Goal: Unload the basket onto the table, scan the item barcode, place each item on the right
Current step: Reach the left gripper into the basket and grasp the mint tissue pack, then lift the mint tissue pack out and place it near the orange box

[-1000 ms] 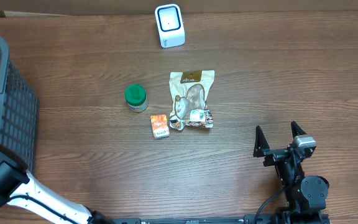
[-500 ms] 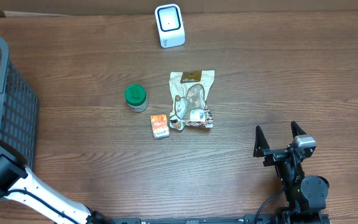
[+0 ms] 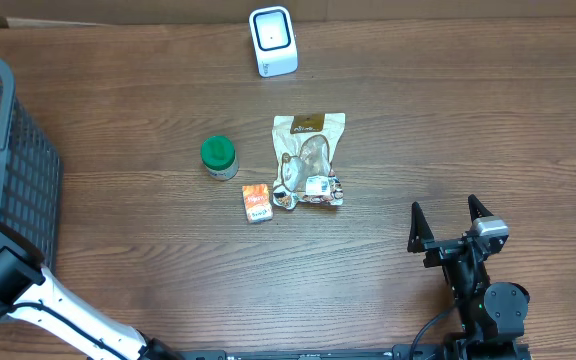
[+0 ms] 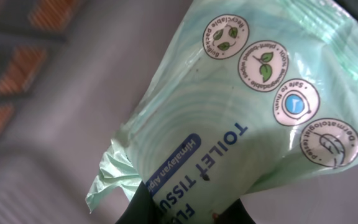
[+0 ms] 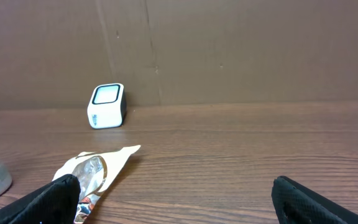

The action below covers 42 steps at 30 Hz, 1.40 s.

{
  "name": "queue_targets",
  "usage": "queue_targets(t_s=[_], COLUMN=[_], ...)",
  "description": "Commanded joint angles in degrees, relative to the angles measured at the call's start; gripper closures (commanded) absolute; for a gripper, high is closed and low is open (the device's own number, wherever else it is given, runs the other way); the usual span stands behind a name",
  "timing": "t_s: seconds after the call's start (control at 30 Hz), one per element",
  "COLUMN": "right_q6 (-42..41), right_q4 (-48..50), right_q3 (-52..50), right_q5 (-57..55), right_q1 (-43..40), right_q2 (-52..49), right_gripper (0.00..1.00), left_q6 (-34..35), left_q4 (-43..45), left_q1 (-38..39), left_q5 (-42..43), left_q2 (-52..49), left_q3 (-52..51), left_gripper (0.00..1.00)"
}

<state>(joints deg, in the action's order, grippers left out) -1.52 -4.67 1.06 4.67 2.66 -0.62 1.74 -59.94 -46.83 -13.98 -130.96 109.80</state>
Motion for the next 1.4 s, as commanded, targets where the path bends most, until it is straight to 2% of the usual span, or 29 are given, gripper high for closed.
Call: queue_targets(t_s=[0.0,0.27,0.57,0.67,0.83,0.97,1.07,1.2,1.37], right_q6=[-0.22,-0.22,-0.2,-0.22,-0.22,-0.22,-0.22,-0.22,-0.22], right_q4=[0.24,0.24,0.24,0.24,0.24,0.24,0.24,0.24,0.24], right_q3=[-0.59,-0.59,-0.59,-0.59,-0.59,-0.59,-0.59,-0.59,-0.59], right_q5=[0.11,0.11,0.11,0.11,0.11,0.13,0.11,0.11,0.11], right_q1=[-0.15,-0.15,-0.15,-0.15,-0.15,-0.15,-0.15,-0.15,-0.15], right_q2=[0.46,0.46,0.46,0.46,0.46,0.46,0.46,0.46,0.46], right_gripper=[0.0,0.0,0.0,0.0,0.0,0.0,0.0,0.0,0.0], left_q6=[4.44,9.22,16.59,16.57,16.0,12.55,12.17,13.77,16.81], left_q4=[-4.22,-10.78,-9.44,-11.56,-24.44,-28.63,-26.97,-21.7,-14.69], left_q1=[1.86,3.37,9.05,13.73,28.57,38.73,48.89,55.06,58.51], left_q5=[1.38,3.67,24.35,27.58,20.57,19.93,19.91,19.8,19.78], left_q2=[1.73,15.21,32.81,37.33,39.89,39.52,39.54,39.52,39.52], left_q3=[4.57,13.86,14.12,14.12,13.46,6.93,-5.55,-16.72,-28.13], left_gripper=[0.96,0.96,0.96,0.96,0.96,0.96,0.96,0.96,0.96])
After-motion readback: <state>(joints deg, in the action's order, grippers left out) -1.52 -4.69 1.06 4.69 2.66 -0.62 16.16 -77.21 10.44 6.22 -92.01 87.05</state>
